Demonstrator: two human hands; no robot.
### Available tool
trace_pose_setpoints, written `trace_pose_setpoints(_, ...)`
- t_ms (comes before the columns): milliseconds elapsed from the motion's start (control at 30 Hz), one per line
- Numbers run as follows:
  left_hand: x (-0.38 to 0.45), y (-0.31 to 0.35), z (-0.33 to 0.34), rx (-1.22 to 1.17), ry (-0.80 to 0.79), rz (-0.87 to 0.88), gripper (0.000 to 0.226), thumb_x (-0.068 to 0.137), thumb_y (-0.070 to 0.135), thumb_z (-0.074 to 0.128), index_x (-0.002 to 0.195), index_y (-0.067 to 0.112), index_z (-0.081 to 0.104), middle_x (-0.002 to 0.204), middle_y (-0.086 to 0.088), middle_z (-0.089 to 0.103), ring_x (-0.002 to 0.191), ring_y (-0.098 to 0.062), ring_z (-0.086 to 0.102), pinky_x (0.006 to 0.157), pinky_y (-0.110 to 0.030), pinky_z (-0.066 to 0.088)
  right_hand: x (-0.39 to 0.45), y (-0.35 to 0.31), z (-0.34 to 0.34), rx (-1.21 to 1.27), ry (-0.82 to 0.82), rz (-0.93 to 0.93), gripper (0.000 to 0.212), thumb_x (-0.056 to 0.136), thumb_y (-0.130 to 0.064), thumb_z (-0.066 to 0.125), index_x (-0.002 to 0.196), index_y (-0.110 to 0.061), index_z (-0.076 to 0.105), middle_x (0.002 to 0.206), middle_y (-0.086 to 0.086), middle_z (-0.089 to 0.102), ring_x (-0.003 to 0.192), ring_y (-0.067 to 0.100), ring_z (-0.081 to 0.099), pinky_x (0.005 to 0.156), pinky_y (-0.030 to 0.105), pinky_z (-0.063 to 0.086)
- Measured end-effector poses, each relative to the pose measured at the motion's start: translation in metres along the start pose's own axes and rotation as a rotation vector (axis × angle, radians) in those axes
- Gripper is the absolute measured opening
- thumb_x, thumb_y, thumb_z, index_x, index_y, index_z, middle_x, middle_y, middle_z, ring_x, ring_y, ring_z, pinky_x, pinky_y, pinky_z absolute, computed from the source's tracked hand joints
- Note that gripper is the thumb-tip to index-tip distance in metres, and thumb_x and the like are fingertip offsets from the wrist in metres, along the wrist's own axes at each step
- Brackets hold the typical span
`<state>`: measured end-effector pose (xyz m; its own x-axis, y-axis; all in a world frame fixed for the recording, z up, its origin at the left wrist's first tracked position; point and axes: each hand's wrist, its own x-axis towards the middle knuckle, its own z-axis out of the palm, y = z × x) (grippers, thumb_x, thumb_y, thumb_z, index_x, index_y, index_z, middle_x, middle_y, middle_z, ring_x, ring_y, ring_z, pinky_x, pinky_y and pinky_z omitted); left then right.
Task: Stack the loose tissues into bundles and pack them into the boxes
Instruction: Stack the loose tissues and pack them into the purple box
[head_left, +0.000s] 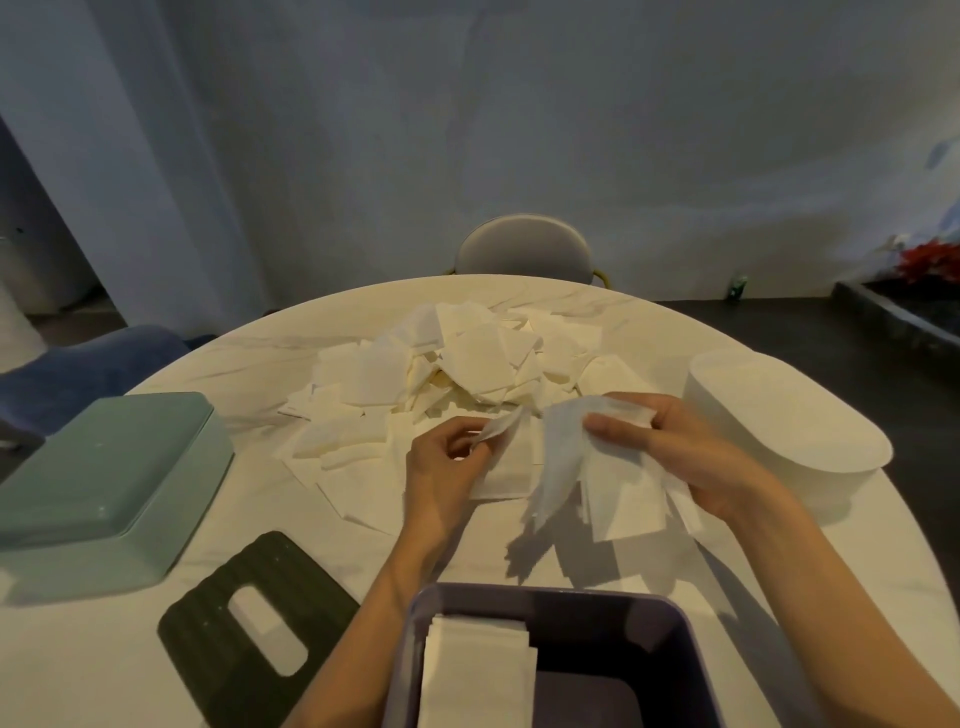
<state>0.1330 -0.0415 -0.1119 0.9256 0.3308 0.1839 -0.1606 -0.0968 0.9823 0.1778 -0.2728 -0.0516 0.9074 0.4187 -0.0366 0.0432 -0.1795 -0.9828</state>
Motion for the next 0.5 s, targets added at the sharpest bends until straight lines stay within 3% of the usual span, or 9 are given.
trace_pose_setpoints(100, -0.005, 0.004, 0.003, -0.074, -0.058, -0.021, 0.012, 0.096, 0.024, 0.072, 0.106, 0.02, 0.077, 0.092, 0.001, 0.079, 0.091, -0.018, 0.075, 0.074, -0.031, 0.059, 0.001, 0.005, 0.006, -0.002, -0.064, 0.058, 0.061, 0.066, -0.057, 0.078, 0.122, -0.032, 0.068, 0.112, 0.0, 0.074, 0.102, 0.024, 0.071, 0.091, 0.042, 0.06)
trace_pose_setpoints(200, -0.007, 0.004, 0.007, -0.065, -0.074, -0.03, 0.011, 0.099, 0.024, 0.068, 0.104, 0.022, 0.078, 0.092, 0.004, 0.079, 0.088, -0.017, 0.075, 0.074, -0.03, 0.06, 0.001, 0.004, 0.011, 0.122, -0.11, 0.066, 0.045, 0.079, -0.042, 0.074, 0.121, -0.025, 0.069, 0.104, 0.004, 0.076, 0.094, 0.023, 0.074, 0.083, 0.037, 0.061)
trace_pose_setpoints(400, -0.009, 0.01, 0.01, -0.222, -0.12, -0.156, 0.018, 0.101, 0.026, 0.064, 0.105, 0.019, 0.079, 0.103, -0.007, 0.079, 0.103, -0.029, 0.074, 0.087, -0.047, 0.059, 0.009, 0.02, 0.027, 0.154, 0.034, 0.129, 0.044, 0.081, -0.036, 0.081, 0.12, -0.016, 0.072, 0.11, 0.006, 0.077, 0.102, 0.027, 0.074, 0.097, 0.047, 0.057)
trace_pose_setpoints(500, -0.009, 0.009, 0.012, -0.25, -0.129, -0.232, 0.021, 0.104, 0.026, 0.059, 0.107, 0.021, 0.079, 0.105, -0.006, 0.079, 0.102, -0.029, 0.074, 0.092, -0.054, 0.058, 0.011, 0.025, 0.032, 0.184, 0.111, 0.113, 0.04, 0.083, -0.033, 0.08, 0.117, -0.014, 0.073, 0.111, 0.006, 0.077, 0.099, 0.023, 0.075, 0.093, 0.043, 0.059)
